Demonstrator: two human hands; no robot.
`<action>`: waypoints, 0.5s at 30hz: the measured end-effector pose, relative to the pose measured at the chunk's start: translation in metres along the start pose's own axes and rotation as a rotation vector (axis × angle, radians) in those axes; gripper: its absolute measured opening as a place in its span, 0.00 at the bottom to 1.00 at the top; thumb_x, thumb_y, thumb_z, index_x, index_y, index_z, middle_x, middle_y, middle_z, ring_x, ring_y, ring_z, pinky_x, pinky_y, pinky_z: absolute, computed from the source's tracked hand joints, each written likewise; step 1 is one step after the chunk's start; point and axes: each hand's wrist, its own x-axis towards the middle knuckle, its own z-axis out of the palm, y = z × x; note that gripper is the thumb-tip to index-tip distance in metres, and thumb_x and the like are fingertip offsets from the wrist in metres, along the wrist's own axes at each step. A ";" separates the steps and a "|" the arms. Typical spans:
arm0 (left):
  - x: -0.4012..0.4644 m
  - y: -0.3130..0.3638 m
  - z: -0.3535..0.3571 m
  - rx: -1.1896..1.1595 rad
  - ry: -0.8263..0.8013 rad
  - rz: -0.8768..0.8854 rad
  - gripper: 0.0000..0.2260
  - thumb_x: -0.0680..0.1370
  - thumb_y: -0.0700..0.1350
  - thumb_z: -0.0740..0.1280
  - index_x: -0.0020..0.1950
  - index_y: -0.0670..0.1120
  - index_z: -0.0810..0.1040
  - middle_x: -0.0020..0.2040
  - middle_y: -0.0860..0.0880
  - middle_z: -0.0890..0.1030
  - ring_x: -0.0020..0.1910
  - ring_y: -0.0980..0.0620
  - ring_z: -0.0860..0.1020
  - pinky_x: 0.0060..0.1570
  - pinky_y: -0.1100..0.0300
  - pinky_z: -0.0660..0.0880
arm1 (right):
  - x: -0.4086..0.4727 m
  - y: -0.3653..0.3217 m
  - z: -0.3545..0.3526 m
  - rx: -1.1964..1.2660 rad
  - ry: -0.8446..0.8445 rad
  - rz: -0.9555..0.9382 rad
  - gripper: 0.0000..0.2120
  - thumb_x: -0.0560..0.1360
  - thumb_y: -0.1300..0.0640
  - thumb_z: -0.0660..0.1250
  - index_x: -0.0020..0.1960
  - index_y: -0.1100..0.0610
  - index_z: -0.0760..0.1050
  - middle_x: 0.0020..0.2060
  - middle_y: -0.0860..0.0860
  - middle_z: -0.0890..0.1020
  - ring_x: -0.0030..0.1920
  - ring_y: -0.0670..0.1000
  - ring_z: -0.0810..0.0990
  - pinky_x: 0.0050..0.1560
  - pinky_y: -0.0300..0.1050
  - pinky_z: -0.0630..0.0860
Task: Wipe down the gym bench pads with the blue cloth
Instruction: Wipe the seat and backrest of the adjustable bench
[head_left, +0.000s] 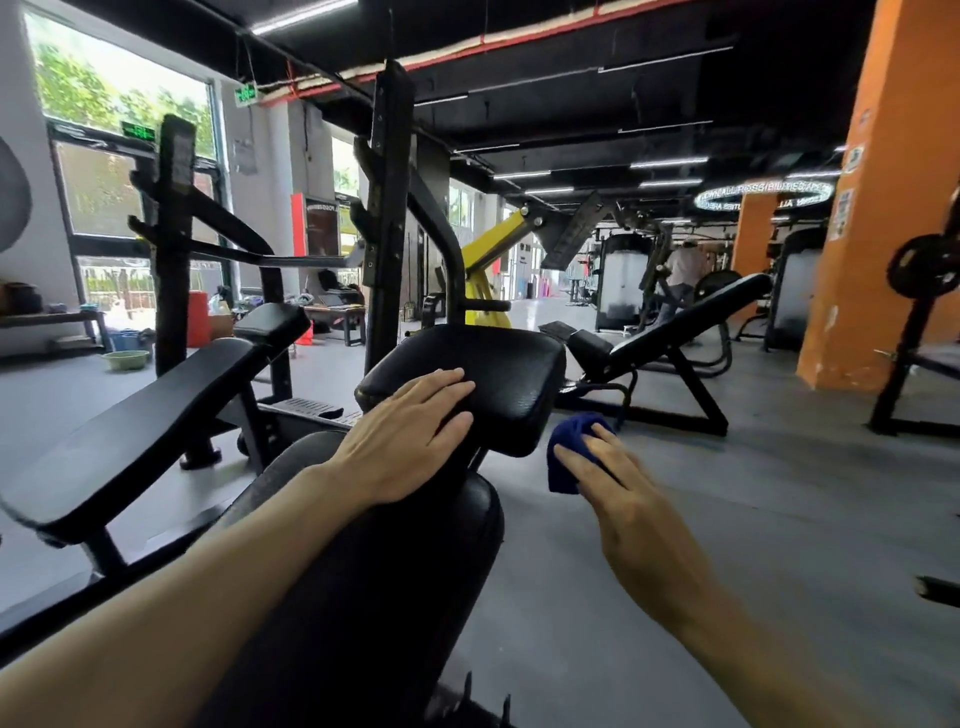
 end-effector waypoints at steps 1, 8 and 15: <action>0.005 0.006 0.004 -0.001 -0.014 0.005 0.23 0.85 0.58 0.55 0.80 0.55 0.64 0.81 0.60 0.60 0.80 0.62 0.54 0.79 0.58 0.54 | 0.002 0.001 0.001 0.032 0.018 0.031 0.27 0.78 0.72 0.65 0.74 0.56 0.71 0.73 0.54 0.71 0.77 0.53 0.61 0.73 0.45 0.58; 0.052 0.032 0.015 0.048 -0.071 0.003 0.23 0.86 0.56 0.55 0.81 0.54 0.64 0.82 0.58 0.59 0.80 0.59 0.54 0.80 0.54 0.55 | 0.037 -0.010 0.034 0.208 0.154 0.181 0.21 0.80 0.68 0.63 0.71 0.58 0.74 0.74 0.56 0.68 0.76 0.56 0.64 0.74 0.49 0.65; 0.094 0.048 0.018 0.101 -0.144 0.017 0.22 0.87 0.54 0.52 0.82 0.55 0.60 0.83 0.59 0.55 0.81 0.60 0.52 0.79 0.59 0.49 | 0.055 -0.019 0.064 0.428 0.346 0.267 0.33 0.78 0.73 0.63 0.79 0.55 0.60 0.74 0.52 0.69 0.77 0.53 0.64 0.73 0.52 0.69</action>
